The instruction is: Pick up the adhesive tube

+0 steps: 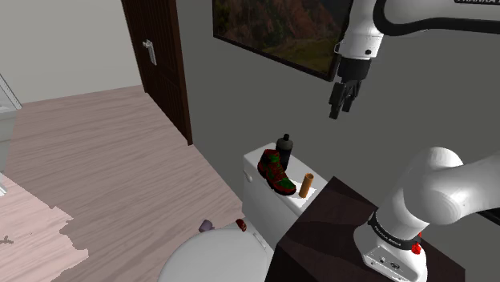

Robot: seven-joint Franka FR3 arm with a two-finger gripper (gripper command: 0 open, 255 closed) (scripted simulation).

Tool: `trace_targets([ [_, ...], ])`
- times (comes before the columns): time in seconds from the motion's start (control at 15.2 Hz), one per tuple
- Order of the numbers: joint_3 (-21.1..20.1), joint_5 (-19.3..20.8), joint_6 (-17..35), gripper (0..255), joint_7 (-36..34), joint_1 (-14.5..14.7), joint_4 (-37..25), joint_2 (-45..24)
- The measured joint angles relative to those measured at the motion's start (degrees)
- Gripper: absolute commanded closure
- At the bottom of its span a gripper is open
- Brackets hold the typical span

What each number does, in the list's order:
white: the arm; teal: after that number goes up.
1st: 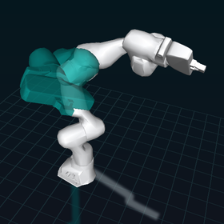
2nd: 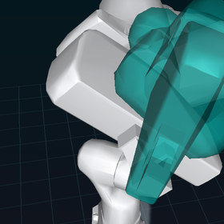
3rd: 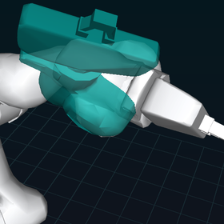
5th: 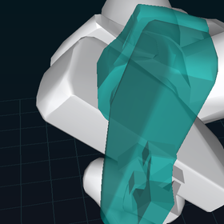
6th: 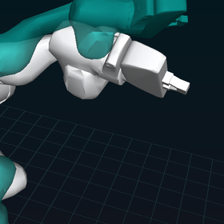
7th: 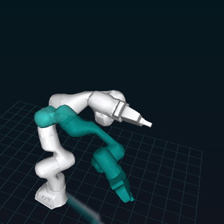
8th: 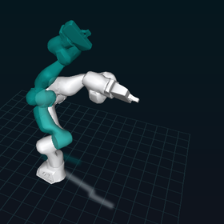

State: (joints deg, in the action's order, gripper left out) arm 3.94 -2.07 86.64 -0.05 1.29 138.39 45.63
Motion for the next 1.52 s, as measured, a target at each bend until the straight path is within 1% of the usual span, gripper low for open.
trace_targets([
  [0.07,0.0,0.0,0.0,0,0.0,0.0,0.0,0.0],
  [0.2,0.16,0.76,0.04,0,0.89,0.3,-2.08,-4.43],
  [0.33,0.46,1.92,0.1,0,2.28,0.66,-5.31,-11.25],
  [0.73,1.14,6.09,-2.18,0,6.91,1.25,-15.95,-31.3],
  [1.19,0.79,10.89,-7.33,0,11.29,1.76,-32.23,-55.62],
  [1.52,0.57,14.87,-12.76,0,14.54,2.22,-45.12,-72.32],
])
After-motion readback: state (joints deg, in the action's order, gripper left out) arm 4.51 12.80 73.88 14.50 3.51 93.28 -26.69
